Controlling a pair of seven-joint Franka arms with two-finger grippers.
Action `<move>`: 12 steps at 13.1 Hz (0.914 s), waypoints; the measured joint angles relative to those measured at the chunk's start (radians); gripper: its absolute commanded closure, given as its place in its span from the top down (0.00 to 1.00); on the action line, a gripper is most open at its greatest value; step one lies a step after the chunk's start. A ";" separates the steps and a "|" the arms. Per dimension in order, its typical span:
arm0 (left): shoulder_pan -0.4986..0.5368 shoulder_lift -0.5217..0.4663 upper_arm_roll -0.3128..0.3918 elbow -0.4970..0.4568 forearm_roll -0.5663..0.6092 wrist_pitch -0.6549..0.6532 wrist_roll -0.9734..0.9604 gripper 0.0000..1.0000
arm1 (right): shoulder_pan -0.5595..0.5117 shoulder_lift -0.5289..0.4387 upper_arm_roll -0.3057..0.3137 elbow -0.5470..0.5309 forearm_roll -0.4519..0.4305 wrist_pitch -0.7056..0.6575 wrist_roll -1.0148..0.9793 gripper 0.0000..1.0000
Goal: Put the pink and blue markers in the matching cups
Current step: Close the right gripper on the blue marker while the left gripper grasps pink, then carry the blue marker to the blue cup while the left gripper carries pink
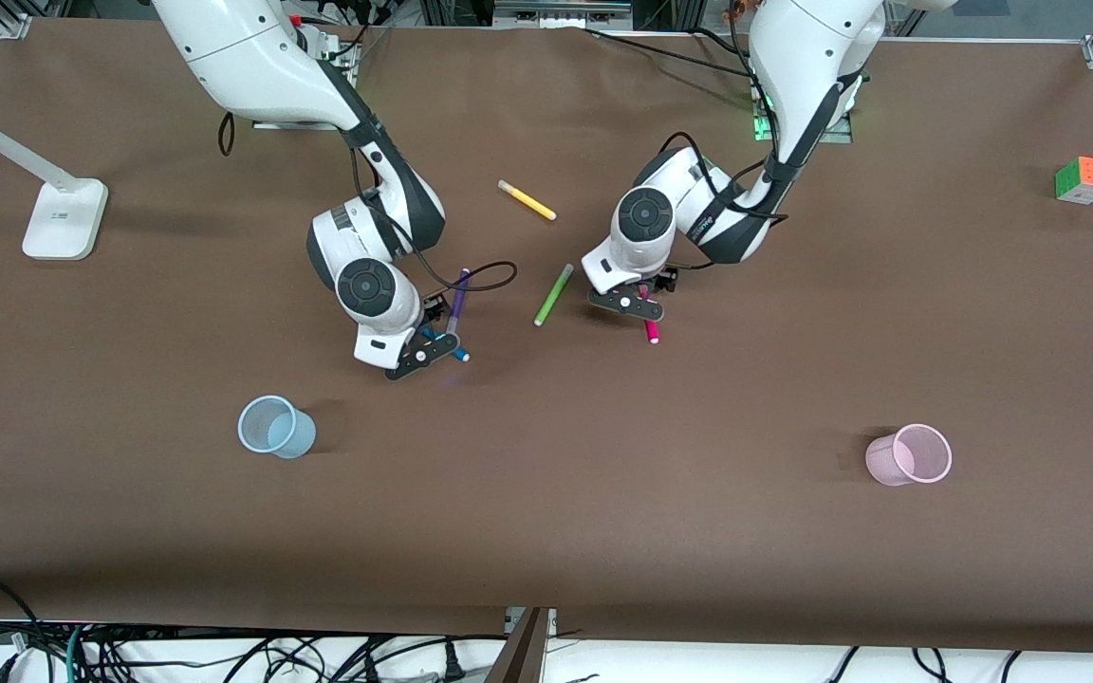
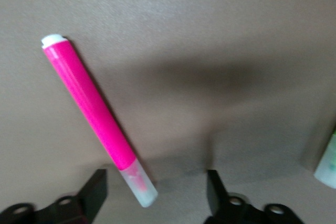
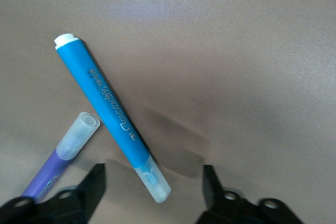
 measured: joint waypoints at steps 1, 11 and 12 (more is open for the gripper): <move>0.001 0.000 0.005 -0.001 0.006 0.000 -0.001 0.55 | 0.000 0.000 0.000 0.000 0.000 0.001 -0.001 0.10; 0.007 -0.004 0.011 0.028 0.107 -0.075 0.040 0.00 | -0.016 -0.052 -0.063 0.100 -0.002 -0.100 -0.231 0.00; 0.012 -0.005 0.013 0.065 0.107 -0.146 0.074 0.00 | -0.020 -0.066 -0.091 0.154 -0.002 -0.195 -0.302 0.00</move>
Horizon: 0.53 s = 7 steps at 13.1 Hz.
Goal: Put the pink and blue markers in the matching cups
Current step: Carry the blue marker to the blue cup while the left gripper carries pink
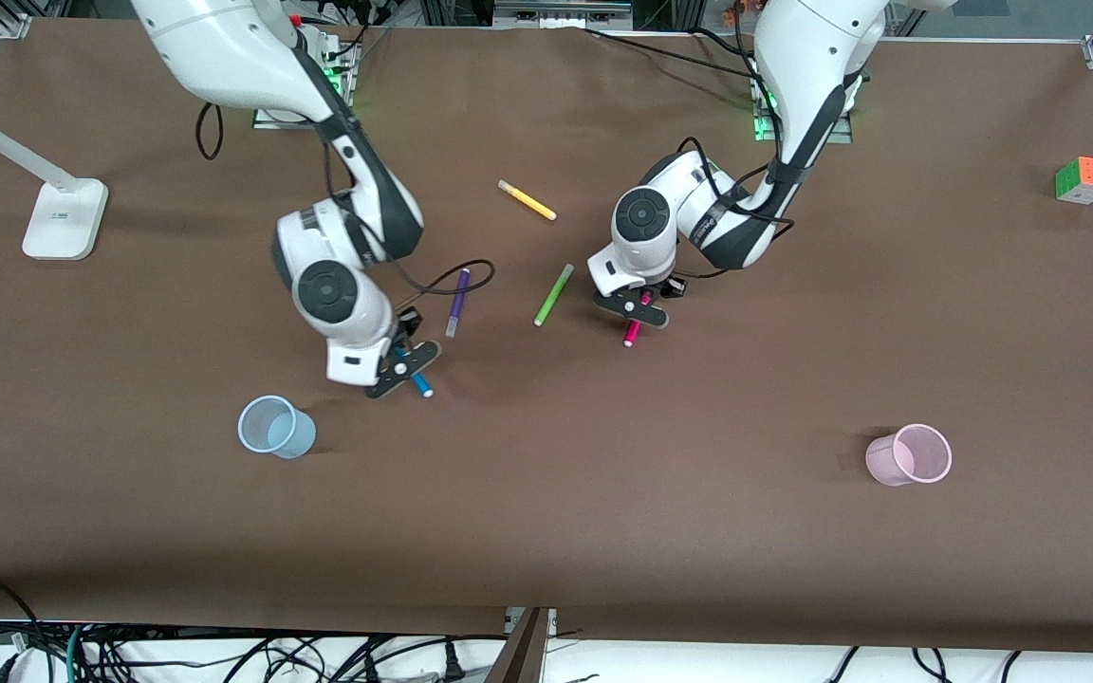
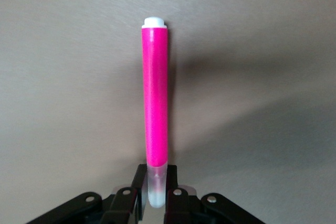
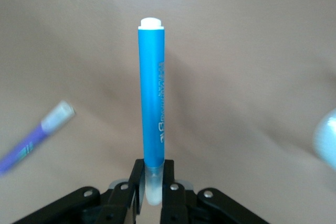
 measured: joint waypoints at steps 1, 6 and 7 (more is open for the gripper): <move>0.004 -0.002 0.002 0.066 0.000 -0.110 0.044 0.00 | -0.006 -0.013 -0.035 0.068 -0.002 -0.111 -0.084 0.00; 0.042 -0.025 0.017 0.304 0.202 -0.507 0.287 0.00 | -0.021 -0.022 -0.134 0.238 -0.236 -0.381 -0.393 0.00; 0.066 -0.026 0.020 0.330 0.241 -0.557 0.376 0.00 | -0.021 -0.021 -0.139 0.246 -0.311 -0.389 -0.446 0.00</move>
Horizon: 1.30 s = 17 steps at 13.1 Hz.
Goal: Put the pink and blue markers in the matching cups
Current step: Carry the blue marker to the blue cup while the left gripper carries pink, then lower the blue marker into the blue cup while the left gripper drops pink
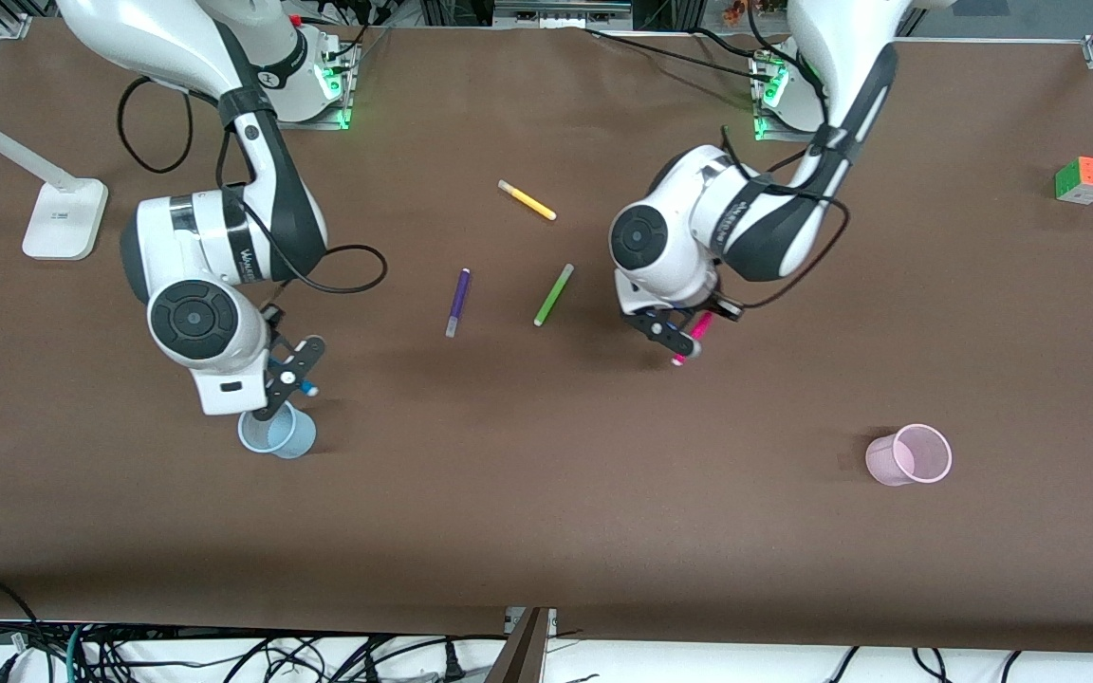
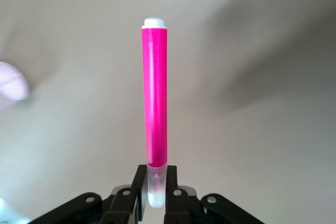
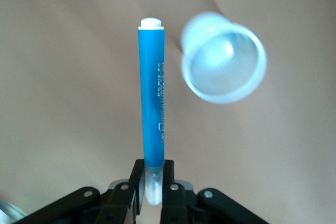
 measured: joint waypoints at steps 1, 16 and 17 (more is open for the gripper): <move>0.031 0.000 0.002 0.020 0.041 -0.042 0.098 0.00 | 0.000 0.002 -0.001 0.003 -0.074 -0.003 -0.042 0.00; 0.273 0.212 0.041 0.083 0.875 -0.010 0.675 0.00 | 0.067 0.203 0.003 0.006 -0.615 0.146 -0.131 0.02; 0.279 0.211 0.052 0.087 0.883 0.006 0.684 0.00 | 0.067 0.212 0.003 0.006 -0.616 0.159 -0.131 0.30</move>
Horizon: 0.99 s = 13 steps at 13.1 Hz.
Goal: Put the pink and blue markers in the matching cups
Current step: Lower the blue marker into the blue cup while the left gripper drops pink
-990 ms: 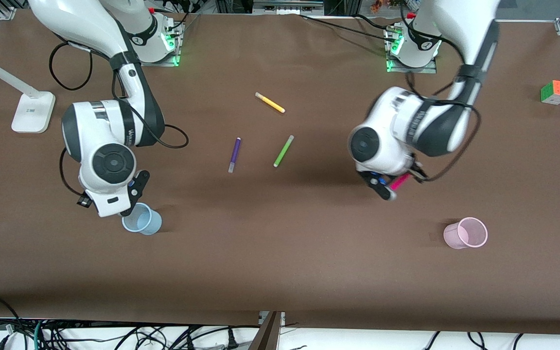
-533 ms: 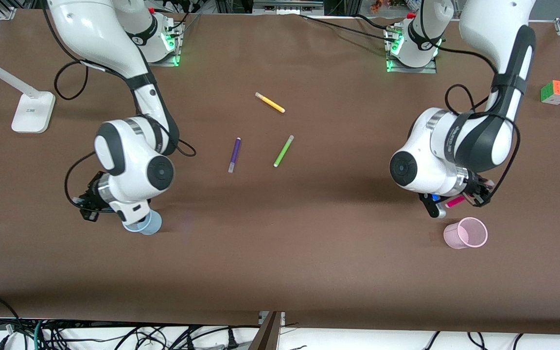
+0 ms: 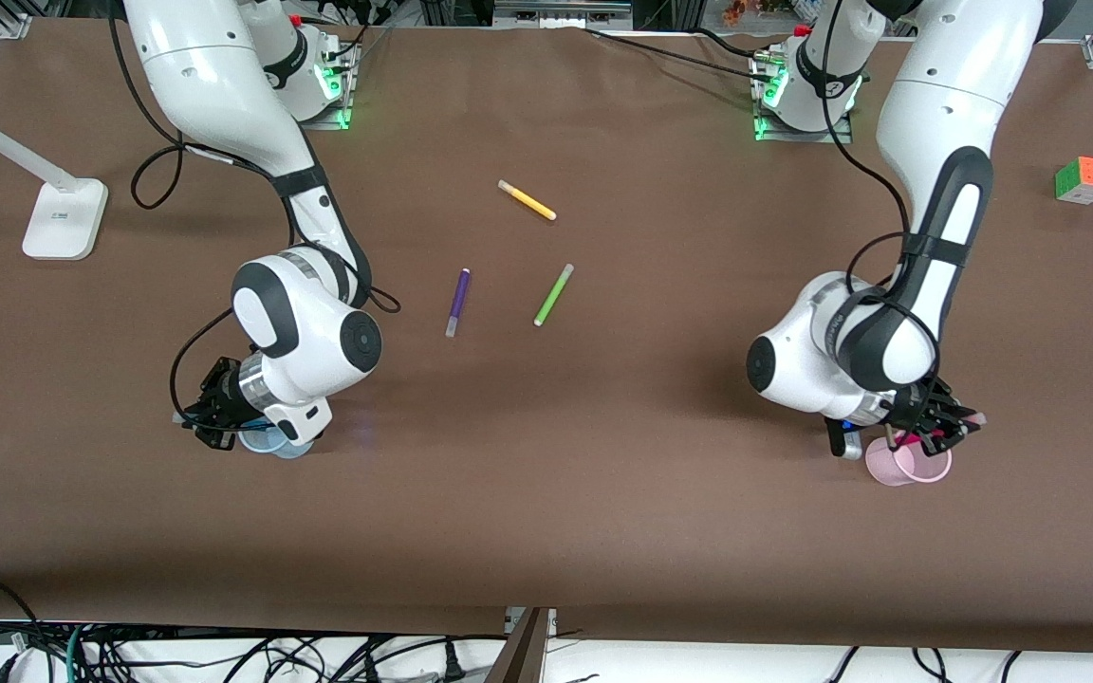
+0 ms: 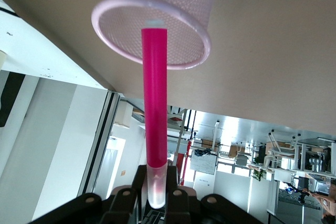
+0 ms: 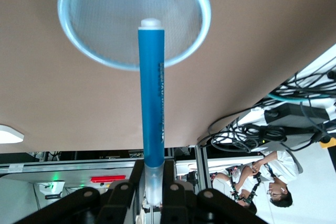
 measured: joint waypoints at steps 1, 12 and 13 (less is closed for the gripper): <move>0.004 0.000 0.003 0.008 0.001 0.006 0.010 0.00 | 0.000 0.007 0.000 0.000 0.000 0.016 0.000 0.41; 0.024 0.023 0.002 0.013 0.001 0.011 0.020 1.00 | -0.001 -0.022 -0.069 0.170 0.429 0.012 0.135 1.00; 0.023 0.023 -0.002 0.016 -0.009 0.011 0.019 1.00 | -0.002 -0.036 -0.104 0.184 0.536 0.008 0.173 1.00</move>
